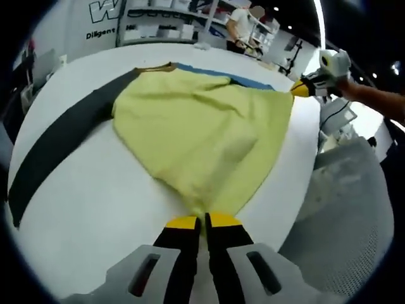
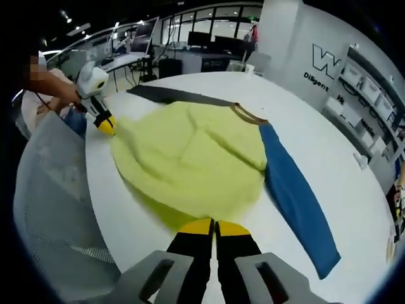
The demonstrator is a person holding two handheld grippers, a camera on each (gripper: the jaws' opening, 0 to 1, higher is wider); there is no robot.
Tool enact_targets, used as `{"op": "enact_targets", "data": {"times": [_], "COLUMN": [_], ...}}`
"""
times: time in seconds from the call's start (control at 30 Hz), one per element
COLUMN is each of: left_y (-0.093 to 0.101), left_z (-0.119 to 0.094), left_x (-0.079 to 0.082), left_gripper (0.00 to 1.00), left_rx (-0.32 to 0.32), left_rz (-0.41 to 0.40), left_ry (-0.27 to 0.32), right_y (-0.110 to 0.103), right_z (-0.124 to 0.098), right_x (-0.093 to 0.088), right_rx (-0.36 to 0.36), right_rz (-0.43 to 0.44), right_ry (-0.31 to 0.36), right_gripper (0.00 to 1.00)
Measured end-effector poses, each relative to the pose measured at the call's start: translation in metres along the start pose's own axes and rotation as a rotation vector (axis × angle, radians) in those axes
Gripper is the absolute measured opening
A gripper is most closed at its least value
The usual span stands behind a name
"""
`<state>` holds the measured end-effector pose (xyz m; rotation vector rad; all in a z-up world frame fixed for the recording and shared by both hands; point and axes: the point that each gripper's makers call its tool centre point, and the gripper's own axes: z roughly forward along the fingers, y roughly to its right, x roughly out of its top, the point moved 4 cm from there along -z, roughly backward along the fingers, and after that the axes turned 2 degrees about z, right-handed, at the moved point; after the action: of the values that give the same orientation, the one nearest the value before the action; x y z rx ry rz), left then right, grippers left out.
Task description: Fold the garment on the visible template until the final outline fits inside the template.
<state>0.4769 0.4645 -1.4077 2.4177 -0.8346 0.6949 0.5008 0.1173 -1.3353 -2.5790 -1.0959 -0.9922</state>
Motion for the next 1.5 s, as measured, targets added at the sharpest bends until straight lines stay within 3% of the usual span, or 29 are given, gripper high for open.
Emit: {"op": "enact_targets", "data": {"times": [0.1, 0.4, 0.5, 0.67, 0.87, 0.97, 1.1, 1.17, 1.27, 1.33, 1.5], "left_y": [0.003, -0.002, -0.005, -0.007, -0.008, -0.008, -0.008, -0.010, -0.015, -0.018, -0.005], "left_z": [-0.007, -0.023, -0.025, -0.026, -0.027, -0.027, -0.030, -0.032, -0.033, -0.032, -0.029], "left_x": [-0.004, -0.018, -0.020, -0.028, -0.035, -0.035, -0.035, -0.032, -0.023, -0.016, -0.003], "left_gripper": [0.01, 0.00, 0.01, 0.01, 0.01, 0.02, 0.05, 0.13, 0.34, 0.42, 0.30], "left_rx": [-0.038, -0.071, -0.062, -0.039, -0.045, -0.046, -0.044, -0.032, 0.012, 0.038, 0.024], "left_rz": [-0.068, -0.127, -0.126, -0.056, -0.039, -0.013, 0.001, 0.022, 0.038, 0.066, 0.151], "left_ry": [-0.023, -0.071, -0.080, -0.128, -0.156, -0.150, -0.143, -0.105, -0.037, 0.002, 0.054], "right_y": [-0.004, -0.034, -0.047, -0.069, -0.079, -0.081, -0.085, -0.085, -0.083, -0.082, -0.085], "right_z": [-0.001, 0.001, 0.004, 0.004, 0.007, 0.009, 0.006, 0.004, 0.001, 0.003, 0.014], "right_x": [-0.007, -0.044, -0.056, -0.068, -0.078, -0.081, -0.088, -0.089, -0.078, -0.071, -0.067], "right_rx": [0.019, 0.124, 0.153, 0.203, 0.218, 0.222, 0.244, 0.242, 0.222, 0.214, 0.212], "right_rz": [0.012, 0.038, 0.026, -0.002, -0.042, -0.061, -0.160, -0.171, -0.168, -0.142, -0.133], "right_ry": [-0.024, -0.133, -0.171, -0.217, -0.238, -0.235, -0.238, -0.233, -0.167, -0.132, -0.129], "right_gripper": [0.00, 0.00, 0.00, 0.00, 0.00, 0.00, 0.00, 0.03, 0.12, 0.12, 0.11]}}
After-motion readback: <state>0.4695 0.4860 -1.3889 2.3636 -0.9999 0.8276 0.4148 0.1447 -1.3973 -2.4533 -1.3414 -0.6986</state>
